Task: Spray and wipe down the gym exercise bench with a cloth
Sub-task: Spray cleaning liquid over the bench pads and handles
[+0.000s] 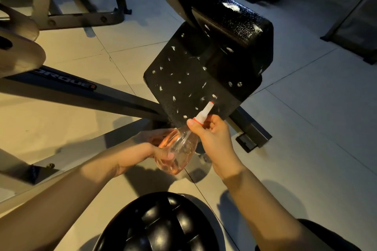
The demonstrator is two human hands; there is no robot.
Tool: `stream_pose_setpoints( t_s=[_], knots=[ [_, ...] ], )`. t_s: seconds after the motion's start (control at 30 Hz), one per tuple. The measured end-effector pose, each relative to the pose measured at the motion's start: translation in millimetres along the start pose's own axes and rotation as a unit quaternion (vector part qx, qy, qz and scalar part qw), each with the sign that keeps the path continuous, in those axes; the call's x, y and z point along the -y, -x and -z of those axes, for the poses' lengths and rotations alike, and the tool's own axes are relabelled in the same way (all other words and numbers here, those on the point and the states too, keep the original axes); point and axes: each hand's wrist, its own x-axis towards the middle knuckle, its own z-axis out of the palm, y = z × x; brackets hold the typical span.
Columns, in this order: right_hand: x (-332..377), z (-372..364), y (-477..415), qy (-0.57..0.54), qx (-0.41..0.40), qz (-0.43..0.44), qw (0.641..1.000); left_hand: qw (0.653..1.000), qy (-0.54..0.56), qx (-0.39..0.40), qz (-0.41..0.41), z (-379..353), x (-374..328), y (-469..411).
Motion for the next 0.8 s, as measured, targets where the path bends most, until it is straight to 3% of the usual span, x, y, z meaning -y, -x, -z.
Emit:
stream_pose_setpoints(
  t_s=[0.5,0.8],
  knots=[
    [-23,-23,-14,-0.074,0.076,-0.119,0.987,0.995,-0.092,-0.021,0.002,16,32,0],
    [-34,-45,-23,-0.042,0.133,-0.151,0.979,0.995,-0.089,-0.025,-0.023,13,26,18]
  ],
)
